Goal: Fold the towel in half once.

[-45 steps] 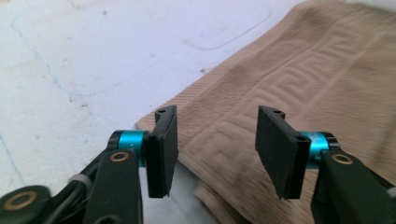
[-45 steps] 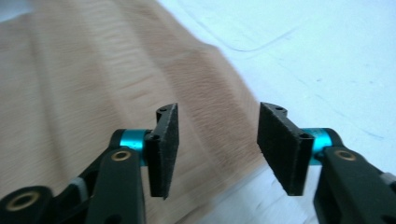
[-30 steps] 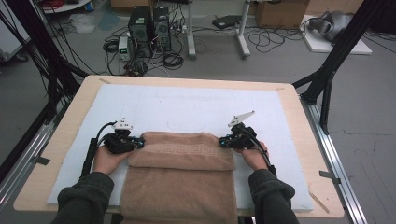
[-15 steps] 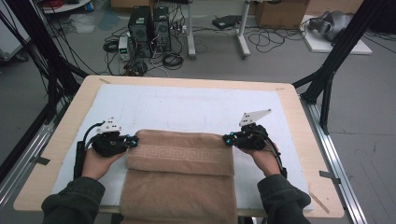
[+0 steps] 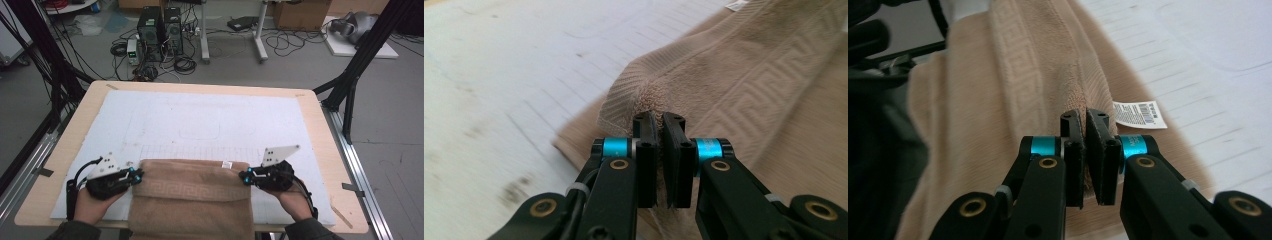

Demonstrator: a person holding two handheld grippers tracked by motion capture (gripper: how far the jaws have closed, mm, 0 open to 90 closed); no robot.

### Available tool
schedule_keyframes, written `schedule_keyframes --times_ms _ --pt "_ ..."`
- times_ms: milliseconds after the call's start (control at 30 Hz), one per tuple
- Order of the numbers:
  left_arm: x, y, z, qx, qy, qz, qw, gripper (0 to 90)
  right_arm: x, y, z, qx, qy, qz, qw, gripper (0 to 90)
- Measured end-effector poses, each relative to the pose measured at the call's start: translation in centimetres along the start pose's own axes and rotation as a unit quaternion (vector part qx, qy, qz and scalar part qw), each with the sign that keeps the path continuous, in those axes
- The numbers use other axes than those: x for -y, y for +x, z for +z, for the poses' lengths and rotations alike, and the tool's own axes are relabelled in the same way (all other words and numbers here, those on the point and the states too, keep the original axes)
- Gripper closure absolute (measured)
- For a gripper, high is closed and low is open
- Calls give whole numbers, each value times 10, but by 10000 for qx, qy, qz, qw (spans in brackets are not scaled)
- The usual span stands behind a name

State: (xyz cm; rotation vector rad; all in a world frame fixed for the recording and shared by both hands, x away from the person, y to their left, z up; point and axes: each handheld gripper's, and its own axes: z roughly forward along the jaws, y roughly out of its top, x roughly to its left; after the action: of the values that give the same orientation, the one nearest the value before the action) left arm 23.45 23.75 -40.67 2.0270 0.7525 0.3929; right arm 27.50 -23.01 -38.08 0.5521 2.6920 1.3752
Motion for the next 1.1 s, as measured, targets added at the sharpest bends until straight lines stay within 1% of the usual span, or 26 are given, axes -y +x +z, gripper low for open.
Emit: schedule_keyframes --times_ms 67,100,133,167,200,233,267,300,333,367,400,433,467,500,533,600,700,733,800,867,900,967,1000,1033,1067,1100 --pt "10 -12 -7 35 83 54 9999 842 7 13 0 -58 80 -47 9999 859" --pt "15 -16 -11 124 93 14 9999 825 13 24 -1 -242 106 -83 9996 855" --pt "18 -20 -16 236 91 -10 9997 825 13 24 -1 -242 106 -83 9996 855" --pt "21 -23 -20 263 112 -12 9996 739 16 30 -3 -308 119 -135 9994 825" --pt "22 -24 -23 272 135 -19 9995 739 16 30 -3 -308 119 -135 9994 825" --pt "22 -24 -25 283 153 -33 9995 680 17 28 -7 -296 0 -107 9995 781" --pt "21 -23 -26 258 163 -32 9995 680 17 28 -7 -296 0 -107 9995 781" --pt "19 -21 -27 229 162 -34 9996 627 16 19 -10 -154 -72 2 9999 756" --pt "16 -18 -27 237 132 -53 9996 627 16 19 -10 -154 -72 2 9999 756" --pt "13 -15 -27 249 83 -52 9996 616 16 9 -12 -99 -160 94 9998 717" --pt "9 -13 -26 234 42 -68 9997 616 16 9 -12 -99 -160 94 9998 717" --pt "6 -11 -26 272 -35 -115 9996 599 15 3 -12 -38 -159 160 9997 712" --pt "2 -9 -26 291 -96 -81 9995 595 16 -3 -12 -27 -154 216 9996 708" --pt "-1 -8 -26 267 -116 -46 9996 589 15 -12 -10 118 -95 204 9997 685" --pt "-4 -7 -25 260 -102 -14 9996 589 15 -12 -10 118 -95 204 9997 685" --pt "-9 -2 -21 190 -86 27 9998 589 15 -21 -6 149 -90 271 9995 665" --pt "-14 8 -13 112 -54 -17 9999 591 13 -31 3 253 47 229 9994 639" --pt "-15 12 -9 78 -40 -36 10000 594 12 -34 7 337 111 206 9992 626" --pt "-17 21 0 -24 40 -100 9999 599 12 -39 13 338 175 257 9989 592" --pt "-17 30 11 -73 154 -143 9998 599 12 -45 19 515 296 246 9979 557" --pt "-17 34 17 -179 258 -143 9994 599 14 -48 22 537 359 277 9975 533" --pt "-17 43 28 -252 412 -203 9986 587 20 -55 29 621 476 395 9962 487" --pt "-16 47 32 -328 500 -198 9980 587 20 -55 29 621 476 395 9962 487" --pt "-15 50 37 -396 576 -238 9973 558 24 -58 34 742 601 433 9945 439" --pt "-14 54 41 -423 656 -268 9966 558 24 -58 34 742 601 433 9945 439" --pt "-13 57 46 -484 795 -240 9954 509 28 -61 38 753 670 496 9937 420"
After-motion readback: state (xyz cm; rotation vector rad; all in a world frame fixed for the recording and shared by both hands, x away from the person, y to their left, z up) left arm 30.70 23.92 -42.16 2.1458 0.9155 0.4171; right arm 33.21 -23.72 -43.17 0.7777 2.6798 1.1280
